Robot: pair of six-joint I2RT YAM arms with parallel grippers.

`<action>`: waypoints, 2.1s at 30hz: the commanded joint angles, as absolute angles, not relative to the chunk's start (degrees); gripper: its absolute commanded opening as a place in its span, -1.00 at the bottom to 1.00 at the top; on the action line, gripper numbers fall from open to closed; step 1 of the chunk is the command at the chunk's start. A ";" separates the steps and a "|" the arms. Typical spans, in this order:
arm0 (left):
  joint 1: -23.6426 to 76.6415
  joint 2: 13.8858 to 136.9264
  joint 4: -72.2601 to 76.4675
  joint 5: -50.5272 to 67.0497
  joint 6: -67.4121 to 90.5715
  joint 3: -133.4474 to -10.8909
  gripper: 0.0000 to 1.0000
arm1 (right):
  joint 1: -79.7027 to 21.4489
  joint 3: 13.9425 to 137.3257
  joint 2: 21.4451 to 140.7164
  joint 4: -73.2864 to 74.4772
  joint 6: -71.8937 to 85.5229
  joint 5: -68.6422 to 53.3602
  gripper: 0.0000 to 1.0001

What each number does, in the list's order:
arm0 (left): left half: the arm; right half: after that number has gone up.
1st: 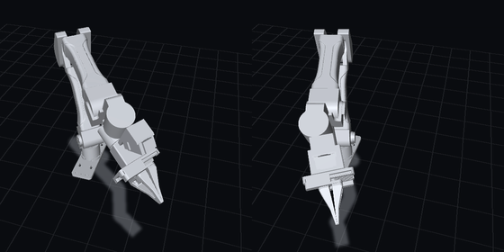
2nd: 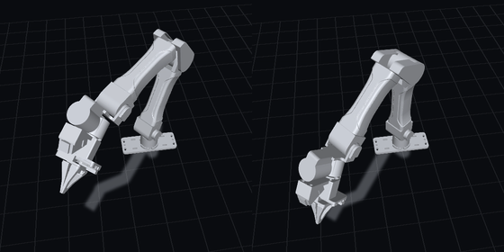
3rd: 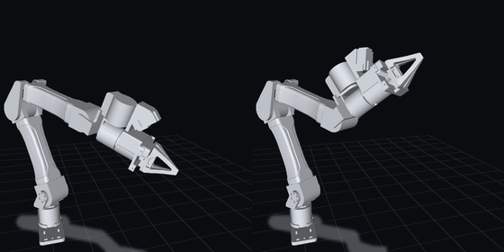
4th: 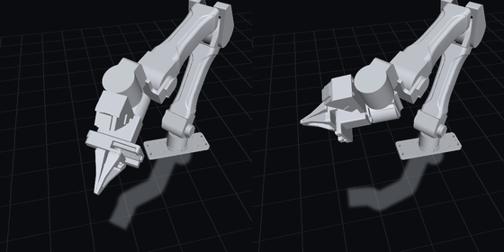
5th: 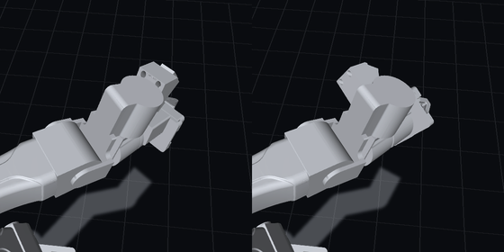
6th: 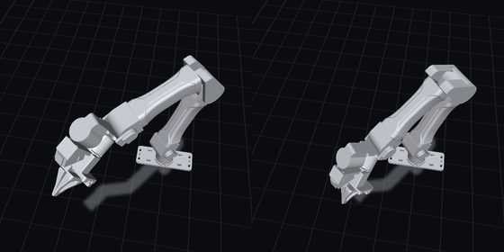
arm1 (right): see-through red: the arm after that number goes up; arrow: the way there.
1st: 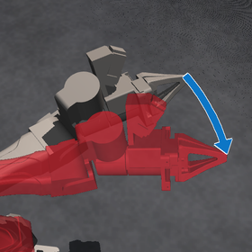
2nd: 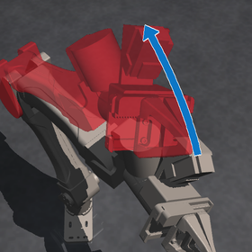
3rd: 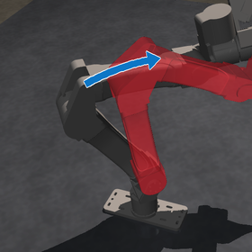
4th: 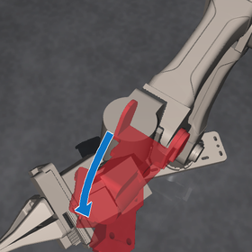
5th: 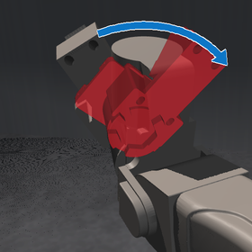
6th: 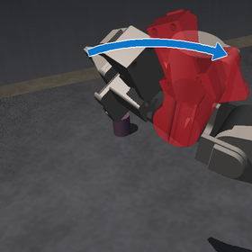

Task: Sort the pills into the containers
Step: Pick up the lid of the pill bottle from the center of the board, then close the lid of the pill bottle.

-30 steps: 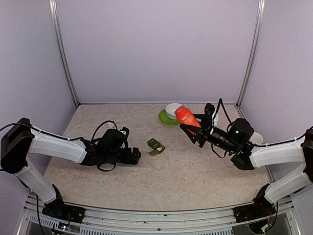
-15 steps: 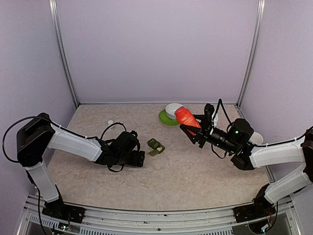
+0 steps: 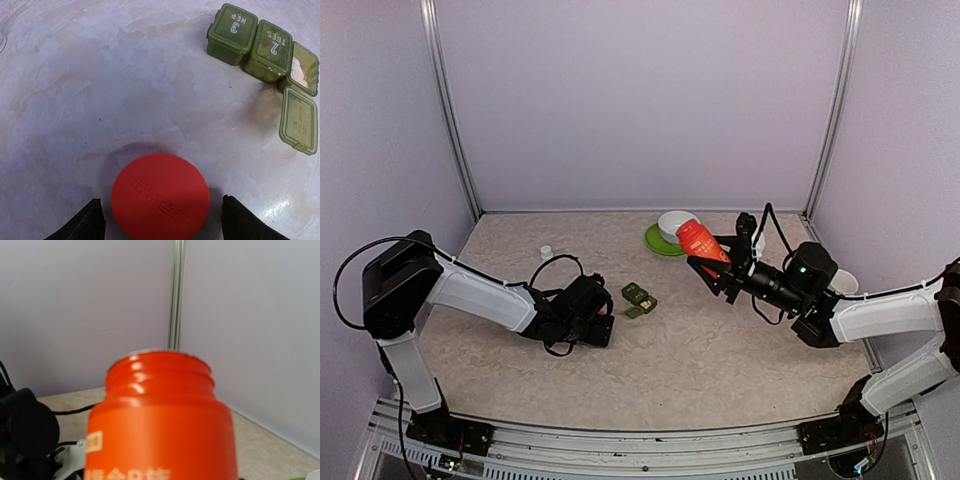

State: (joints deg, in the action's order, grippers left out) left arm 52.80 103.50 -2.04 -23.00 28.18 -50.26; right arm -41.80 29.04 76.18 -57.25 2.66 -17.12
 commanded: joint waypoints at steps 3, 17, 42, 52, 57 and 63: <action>52.37 105.11 -1.78 -23.20 26.83 -52.73 0.53 | -41.40 28.57 76.47 -58.46 2.82 -17.10 -0.57; 51.05 104.07 -0.94 -19.86 26.66 -51.64 0.05 | -41.42 28.26 75.76 -57.97 2.41 -16.53 -0.57; 50.76 75.79 4.42 2.48 22.61 -55.43 -0.22 | -42.67 31.33 79.27 -61.20 2.07 -28.69 -0.57; 50.54 75.15 9.95 14.91 26.90 -59.07 -0.22 | -45.34 34.22 81.62 -61.52 0.81 -28.39 -0.58; 50.62 76.23 12.64 18.26 29.12 -59.07 -0.22 | -46.67 35.22 81.95 -61.44 0.32 -28.13 -0.58; 50.93 77.41 15.62 20.88 31.64 -58.98 -0.22 | -48.10 36.30 82.78 -61.81 0.13 -27.77 -0.58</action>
